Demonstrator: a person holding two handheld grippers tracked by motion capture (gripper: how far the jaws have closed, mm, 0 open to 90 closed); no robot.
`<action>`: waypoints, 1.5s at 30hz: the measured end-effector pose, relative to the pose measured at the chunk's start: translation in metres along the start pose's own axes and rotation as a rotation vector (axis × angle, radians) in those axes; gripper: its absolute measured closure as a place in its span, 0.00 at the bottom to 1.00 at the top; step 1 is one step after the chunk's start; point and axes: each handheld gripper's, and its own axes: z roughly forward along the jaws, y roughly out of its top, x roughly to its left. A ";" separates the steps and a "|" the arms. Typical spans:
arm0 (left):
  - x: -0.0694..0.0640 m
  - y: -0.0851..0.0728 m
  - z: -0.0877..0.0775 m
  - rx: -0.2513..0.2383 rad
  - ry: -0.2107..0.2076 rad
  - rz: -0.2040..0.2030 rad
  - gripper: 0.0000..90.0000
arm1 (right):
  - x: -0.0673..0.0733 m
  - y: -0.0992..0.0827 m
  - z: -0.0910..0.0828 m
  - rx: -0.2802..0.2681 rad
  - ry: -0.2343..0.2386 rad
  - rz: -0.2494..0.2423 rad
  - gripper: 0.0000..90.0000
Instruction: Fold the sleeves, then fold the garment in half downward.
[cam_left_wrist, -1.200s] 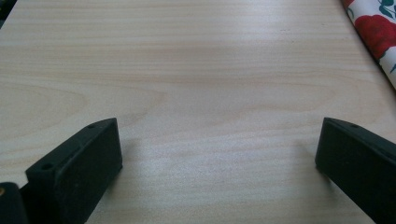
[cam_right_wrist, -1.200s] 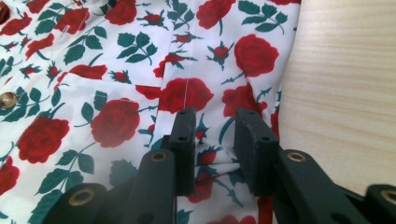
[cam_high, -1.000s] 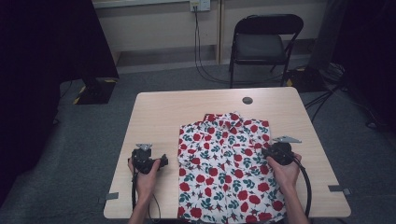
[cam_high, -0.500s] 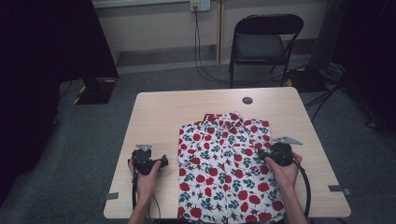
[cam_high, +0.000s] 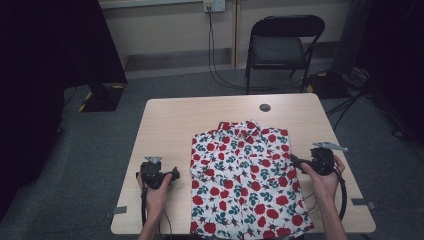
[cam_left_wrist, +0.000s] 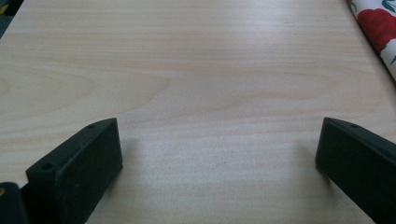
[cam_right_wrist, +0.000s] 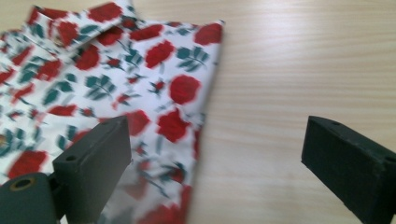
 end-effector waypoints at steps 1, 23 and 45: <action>0.000 0.000 -0.001 0.002 0.000 0.001 0.00 | -0.004 -0.001 -0.001 0.006 -0.010 0.000 0.08; 0.000 -0.005 -0.005 0.000 0.012 -0.011 0.00 | -0.039 -0.047 -0.024 0.036 -0.189 0.048 0.08; 0.001 -0.005 -0.005 0.001 0.010 -0.011 0.00 | -0.036 -0.057 -0.015 0.069 -0.242 0.029 0.07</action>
